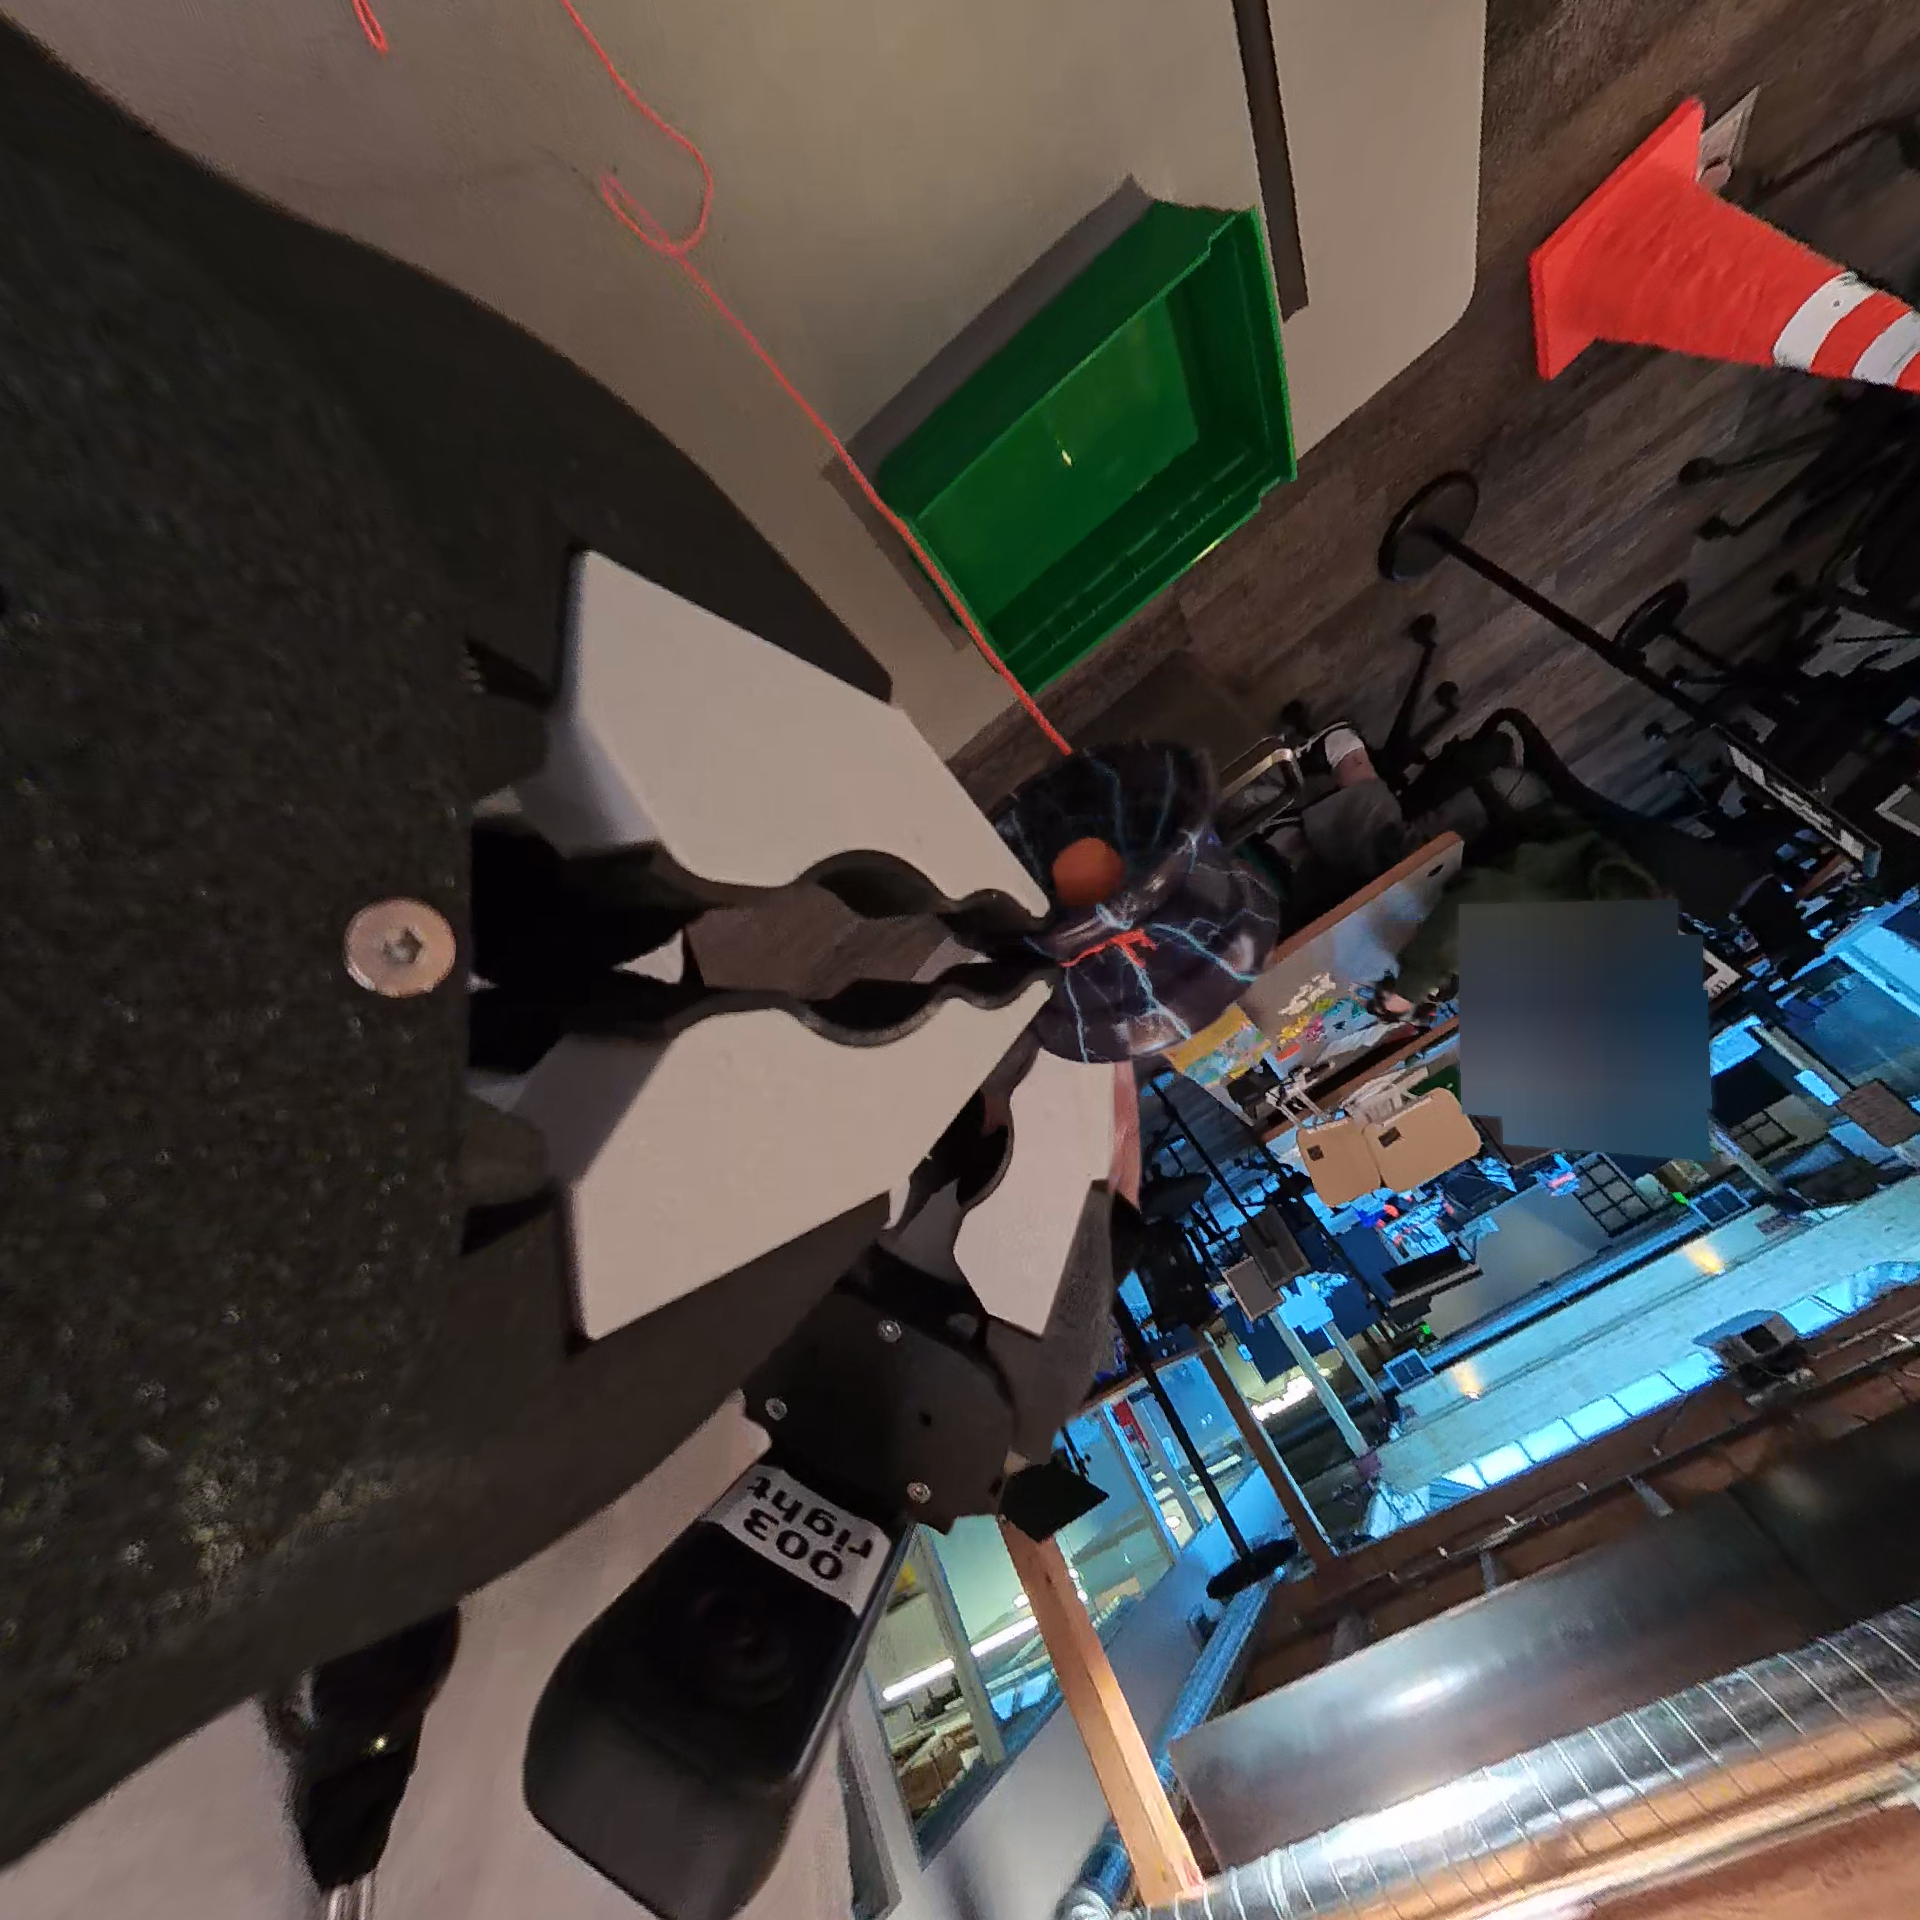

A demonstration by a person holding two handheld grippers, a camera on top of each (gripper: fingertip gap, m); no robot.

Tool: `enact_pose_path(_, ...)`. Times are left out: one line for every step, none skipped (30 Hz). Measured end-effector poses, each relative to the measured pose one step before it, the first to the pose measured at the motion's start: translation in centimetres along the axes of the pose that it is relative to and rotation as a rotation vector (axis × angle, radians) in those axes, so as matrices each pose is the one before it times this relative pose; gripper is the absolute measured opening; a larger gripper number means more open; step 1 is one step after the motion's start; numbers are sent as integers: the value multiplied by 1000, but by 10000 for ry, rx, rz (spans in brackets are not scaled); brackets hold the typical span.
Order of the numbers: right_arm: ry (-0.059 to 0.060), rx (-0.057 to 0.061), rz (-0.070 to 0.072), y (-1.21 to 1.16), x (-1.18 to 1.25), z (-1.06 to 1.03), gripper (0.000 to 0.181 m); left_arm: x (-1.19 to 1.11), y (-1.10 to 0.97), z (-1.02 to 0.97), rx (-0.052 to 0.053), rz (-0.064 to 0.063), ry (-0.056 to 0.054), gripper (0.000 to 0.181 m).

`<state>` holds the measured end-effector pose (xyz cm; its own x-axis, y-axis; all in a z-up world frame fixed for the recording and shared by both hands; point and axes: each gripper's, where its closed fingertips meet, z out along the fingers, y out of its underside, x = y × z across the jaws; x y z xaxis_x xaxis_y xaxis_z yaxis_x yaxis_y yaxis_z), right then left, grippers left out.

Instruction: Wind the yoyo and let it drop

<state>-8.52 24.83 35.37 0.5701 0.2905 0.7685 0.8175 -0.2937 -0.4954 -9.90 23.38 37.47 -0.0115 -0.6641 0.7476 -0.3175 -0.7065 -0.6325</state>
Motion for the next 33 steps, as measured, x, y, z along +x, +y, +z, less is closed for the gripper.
enact_pose_path(-43,-30,-38,65,-235,62,6,-132,166,-19,-117,115,-70,1)
enact_pose_path(-32,39,-11,-4,-222,60,6,-120,118,-46,-90,48,-41,1)
enact_pose_path(27,35,-13,22,-136,85,6,-111,85,-35,-54,-3,-10,2)
enact_pose_path(97,22,-58,28,-58,66,6,-82,48,-40,-2,-27,45,1)
enact_pose_path(246,88,-114,-47,78,37,7,-30,-9,-34,48,-69,106,1)
enact_pose_path(317,105,-154,-61,130,19,7,-23,-21,-50,58,-114,119,1)
enact_pose_path(323,61,-129,-7,109,63,8,-118,-69,-110,86,-110,71,1)
enact_pose_path(209,-39,-56,138,-20,63,9,-235,-143,-181,110,-86,-11,1)
enact_pose_path(-183,-66,74,187,-455,60,13,-283,-133,-231,80,-72,-46,1)
enact_pose_path(-345,-18,363,122,-524,21,20,-253,-218,-308,99,-52,-51,1)
enact_pose_path(-350,-2,551,166,-373,-48,25,-113,-372,-394,173,-26,0,1)
enact_pose_path(-381,18,597,192,-322,-49,31,90,-489,-491,196,-3,88,1)
enact_pose_path(-336,10,590,303,-189,-26,34,170,-572,-591,173,40,76,1)
enact_pose_path(-264,-15,547,445,-36,19,39,111,-613,-661,141,111,-42,1)
enact_pose_path(-286,-34,511,540,-8,44,43,139,-672,-719,137,189,-109,1)
enact_pose_path(-310,-36,502,617,-11,66,45,330,-738,-709,131,241,-64,1)
enact_pose_path(-327,1,499,624,-23,107,48,589,-760,-664,106,257,32,1)
enact_pose_path(-359,45,493,605,-97,103,48,773,-788,-605,103,253,82,1)
enact_pose_path(-411,161,524,487,-233,113,48,914,-802,-541,95,255,111,1)
enact_pose_path(-480,301,587,401,-362,150,47,1078,-802,-458,67,272,162,1)
enact_pose_path(-594,497,555,184,-545,155,48,1180,-813,-393,58,309,188,1)
enact_pose_path(-617,631,489,-29,-603,107,50,1140,-877,-338,76,339,140,1)
enact_pose_path(-459,397,523,136,-470,113,56,1085,-898,-281,65,334,106,1)
enact_pose_path(-292,112,475,423,-274,151,58,1085,-926,-219,48,304,130,1)
enact_pose_path(-220,11,367,482,-208,197,58,1098,-972,-160,59,262,169,1)
enact_pose_path(-190,26,226,370,-258,287,60,1089,-1027,-106,73,228,195,1)
enact_pose_path(-59,63,110,206,-103,393,63,1127,-1023,-53,63,241,228,1)
enact_pose_path(-13,52,-12,85,-88,514,65,1125,-989,26,28,264,247,1)
enact_pose_path(-52,97,-83,-167,-174,605,64,1031,-954,70,22,265,207,1)
enact_pose_path(-53,192,-60,-457,-185,722,64,891,-942,98,39,243,171,2)
enact_pose_path(-64,258,26,-690,-163,840,63,835,-876,137,7,196,200,1)
enact_pose_path(-195,266,94,-807,-355,954,63,789,-823,139,-11,153,233,2)
enact_pose_path(-368,227,72,-755,-641,1028,62,642,-857,96,38,145,176,2)
